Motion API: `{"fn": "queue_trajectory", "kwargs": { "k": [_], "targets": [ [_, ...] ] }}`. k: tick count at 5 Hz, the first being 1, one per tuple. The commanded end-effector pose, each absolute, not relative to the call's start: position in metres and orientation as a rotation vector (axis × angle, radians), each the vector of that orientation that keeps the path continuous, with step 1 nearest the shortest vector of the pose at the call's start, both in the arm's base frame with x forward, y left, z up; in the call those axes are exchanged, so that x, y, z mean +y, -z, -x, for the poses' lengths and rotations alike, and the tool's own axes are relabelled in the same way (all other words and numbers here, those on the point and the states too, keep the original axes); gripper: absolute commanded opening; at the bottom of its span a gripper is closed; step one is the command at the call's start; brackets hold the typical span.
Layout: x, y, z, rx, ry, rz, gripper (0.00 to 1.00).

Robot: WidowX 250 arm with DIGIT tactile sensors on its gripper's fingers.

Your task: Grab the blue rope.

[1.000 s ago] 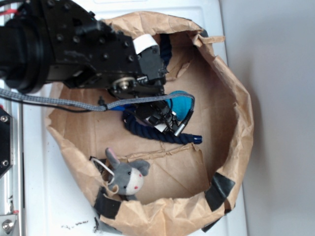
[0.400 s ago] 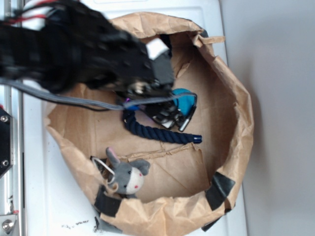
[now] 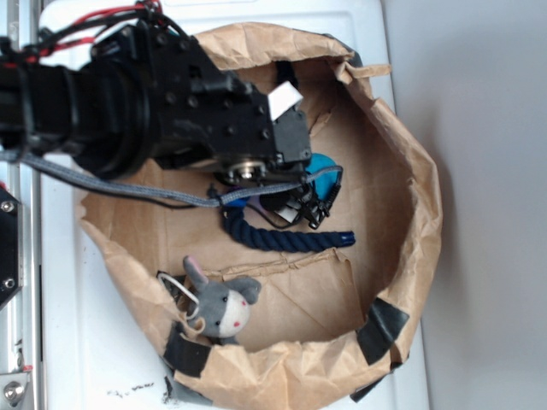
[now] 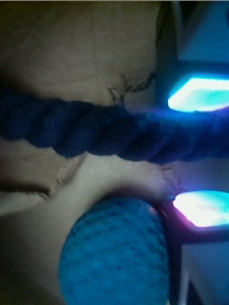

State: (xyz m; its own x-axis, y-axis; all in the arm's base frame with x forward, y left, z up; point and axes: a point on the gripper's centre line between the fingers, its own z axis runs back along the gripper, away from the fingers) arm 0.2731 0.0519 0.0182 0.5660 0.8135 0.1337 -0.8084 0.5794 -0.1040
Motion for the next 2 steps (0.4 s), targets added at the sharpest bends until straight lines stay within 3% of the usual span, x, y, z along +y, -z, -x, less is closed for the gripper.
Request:
{"fn": "queue_trajectory", "kwargs": {
  "k": [1, 2],
  "targets": [
    [0.057, -0.0229, -0.2806, -0.226, -0.975, 0.039, 0.0],
    [0.0577, -0.0272, -0.28, -0.241, -0.973, 0.069, 0.0]
  ]
}}
